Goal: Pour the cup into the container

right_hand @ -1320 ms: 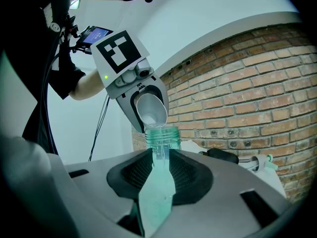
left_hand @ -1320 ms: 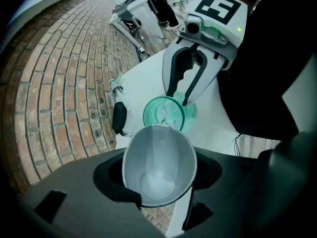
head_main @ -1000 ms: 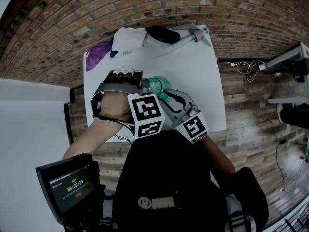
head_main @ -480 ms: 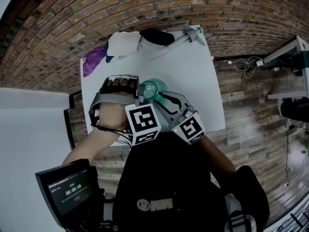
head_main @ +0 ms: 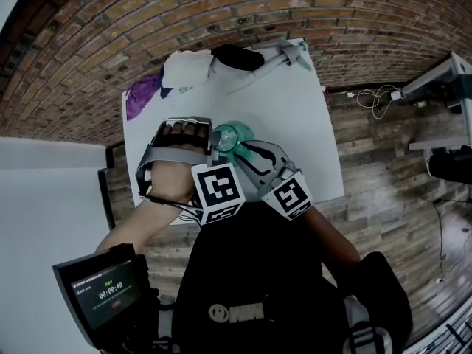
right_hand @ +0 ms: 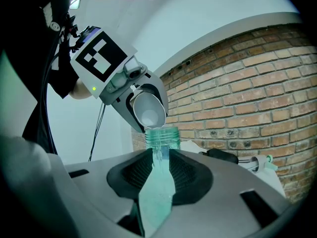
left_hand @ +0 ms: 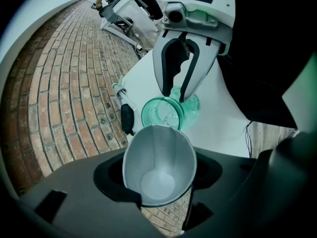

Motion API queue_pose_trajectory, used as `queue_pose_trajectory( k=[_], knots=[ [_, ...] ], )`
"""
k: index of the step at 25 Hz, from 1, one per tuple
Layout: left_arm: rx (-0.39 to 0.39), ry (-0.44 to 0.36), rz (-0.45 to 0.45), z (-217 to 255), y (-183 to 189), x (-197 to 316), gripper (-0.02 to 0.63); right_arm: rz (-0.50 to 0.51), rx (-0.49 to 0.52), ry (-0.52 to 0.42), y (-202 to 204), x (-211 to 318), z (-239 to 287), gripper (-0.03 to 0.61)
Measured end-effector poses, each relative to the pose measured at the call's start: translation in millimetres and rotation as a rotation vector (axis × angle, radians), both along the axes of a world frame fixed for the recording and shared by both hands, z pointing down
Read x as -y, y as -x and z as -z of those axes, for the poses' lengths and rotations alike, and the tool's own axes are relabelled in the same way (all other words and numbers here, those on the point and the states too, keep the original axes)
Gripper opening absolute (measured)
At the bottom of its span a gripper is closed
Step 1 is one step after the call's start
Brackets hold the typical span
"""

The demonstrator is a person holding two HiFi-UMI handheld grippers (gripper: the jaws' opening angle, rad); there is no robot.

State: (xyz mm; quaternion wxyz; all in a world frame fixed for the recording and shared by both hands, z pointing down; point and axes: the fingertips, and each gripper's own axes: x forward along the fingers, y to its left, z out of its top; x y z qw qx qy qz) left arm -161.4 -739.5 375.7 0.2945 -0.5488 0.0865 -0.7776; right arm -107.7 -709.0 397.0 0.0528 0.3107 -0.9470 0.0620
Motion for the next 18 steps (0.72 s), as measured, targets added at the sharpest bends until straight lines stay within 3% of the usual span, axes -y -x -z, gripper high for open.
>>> queue_pose_trajectory(
  k=[7,10,14,18],
  knots=[
    [0.028,-0.040,-0.030,1.4,-1.2,1.4,0.273,0.004,-0.002,-0.003,0.3,0.1,0.8,0.106],
    [0.052,-0.078,-0.057,1.8,-0.3,4.4,0.273,0.003,0.001,-0.001,1.2,0.7,1.4,0.106],
    [0.028,-0.144,-0.092,3.0,-5.4,9.8,0.273,0.004,0.001,-0.002,2.8,1.0,1.8,0.106],
    [0.066,-0.192,-0.159,5.5,-7.9,13.4,0.273,0.004,0.005,-0.002,2.8,1.2,3.2,0.106]
  ],
)
